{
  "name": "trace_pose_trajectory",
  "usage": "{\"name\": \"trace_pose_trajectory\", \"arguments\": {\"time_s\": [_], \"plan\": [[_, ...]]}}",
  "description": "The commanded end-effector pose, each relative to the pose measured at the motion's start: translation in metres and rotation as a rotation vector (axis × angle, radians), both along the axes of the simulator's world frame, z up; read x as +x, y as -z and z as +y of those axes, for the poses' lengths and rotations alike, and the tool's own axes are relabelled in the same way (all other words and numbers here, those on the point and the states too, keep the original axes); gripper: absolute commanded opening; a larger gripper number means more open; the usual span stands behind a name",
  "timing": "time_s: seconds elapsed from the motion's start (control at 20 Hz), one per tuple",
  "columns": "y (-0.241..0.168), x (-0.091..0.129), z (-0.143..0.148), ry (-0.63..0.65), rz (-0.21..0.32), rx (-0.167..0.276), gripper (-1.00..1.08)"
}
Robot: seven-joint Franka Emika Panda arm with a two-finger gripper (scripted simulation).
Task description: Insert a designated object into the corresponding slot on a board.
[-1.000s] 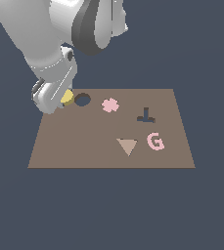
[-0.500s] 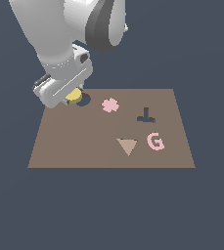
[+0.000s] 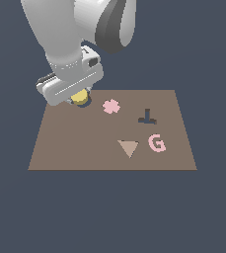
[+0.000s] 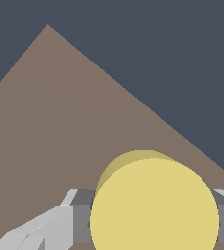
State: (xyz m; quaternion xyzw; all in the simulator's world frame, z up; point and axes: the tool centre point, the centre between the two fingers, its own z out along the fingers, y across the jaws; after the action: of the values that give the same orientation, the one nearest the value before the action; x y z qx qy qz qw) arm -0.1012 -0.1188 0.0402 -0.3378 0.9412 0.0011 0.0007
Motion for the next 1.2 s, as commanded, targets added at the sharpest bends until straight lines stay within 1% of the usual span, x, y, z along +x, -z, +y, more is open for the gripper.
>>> {"name": "trace_pose_trajectory", "arguments": {"time_s": [0.0, 0.45, 1.05, 1.1, 1.15], "plan": [[0.000, 0.001, 0.003, 0.045, 0.000, 0.000, -1.00], [-0.001, 0.003, 0.010, 0.126, 0.000, 0.000, -1.00], [0.010, 0.004, 0.010, 0.132, 0.000, 0.000, -1.00], [0.010, 0.004, 0.010, 0.132, 0.000, 0.000, 1.00], [0.010, 0.004, 0.010, 0.132, 0.000, 0.000, 1.00]]}}
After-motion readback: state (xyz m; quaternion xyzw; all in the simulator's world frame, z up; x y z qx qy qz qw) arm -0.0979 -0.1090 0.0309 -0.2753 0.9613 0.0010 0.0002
